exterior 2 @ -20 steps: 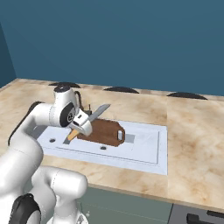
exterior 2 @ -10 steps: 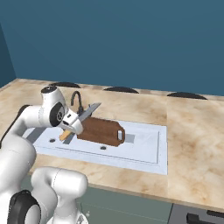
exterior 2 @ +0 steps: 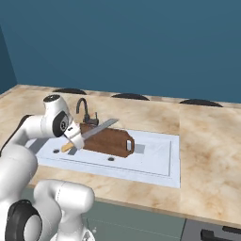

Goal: Move the cutting board and knife to the sink. Then move spray from the cabinet to the counter.

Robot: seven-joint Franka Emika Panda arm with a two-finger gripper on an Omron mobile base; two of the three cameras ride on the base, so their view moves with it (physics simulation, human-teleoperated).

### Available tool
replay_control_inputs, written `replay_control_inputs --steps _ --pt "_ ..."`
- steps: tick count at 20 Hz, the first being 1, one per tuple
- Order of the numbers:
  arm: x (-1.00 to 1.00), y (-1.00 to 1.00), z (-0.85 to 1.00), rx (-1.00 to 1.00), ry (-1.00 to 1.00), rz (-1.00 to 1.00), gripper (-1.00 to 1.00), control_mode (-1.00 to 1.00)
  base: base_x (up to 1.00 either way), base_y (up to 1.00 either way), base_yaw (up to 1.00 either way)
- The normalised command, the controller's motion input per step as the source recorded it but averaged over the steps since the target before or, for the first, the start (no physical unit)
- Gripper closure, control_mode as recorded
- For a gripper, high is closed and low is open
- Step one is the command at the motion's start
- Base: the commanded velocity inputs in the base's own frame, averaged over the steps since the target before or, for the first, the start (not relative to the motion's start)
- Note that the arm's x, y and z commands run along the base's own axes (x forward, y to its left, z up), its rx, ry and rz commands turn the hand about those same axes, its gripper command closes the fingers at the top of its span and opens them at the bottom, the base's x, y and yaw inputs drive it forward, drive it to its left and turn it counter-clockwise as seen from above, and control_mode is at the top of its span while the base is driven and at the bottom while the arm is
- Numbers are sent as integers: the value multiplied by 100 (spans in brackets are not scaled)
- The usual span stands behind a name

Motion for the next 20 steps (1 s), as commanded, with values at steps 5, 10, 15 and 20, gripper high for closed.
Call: replay_control_inputs --steps 5,10,15,20 --pt "9 1 0 18 0 -18 100 -100 0 0 0" --pt "14 0 -2 35 8 -1 100 -100 0 0 0" --pt "3 0 -12 33 7 0 100 -100 0 0 0" --pt "10 0 -16 17 3 0 100 -100 0 0 0"
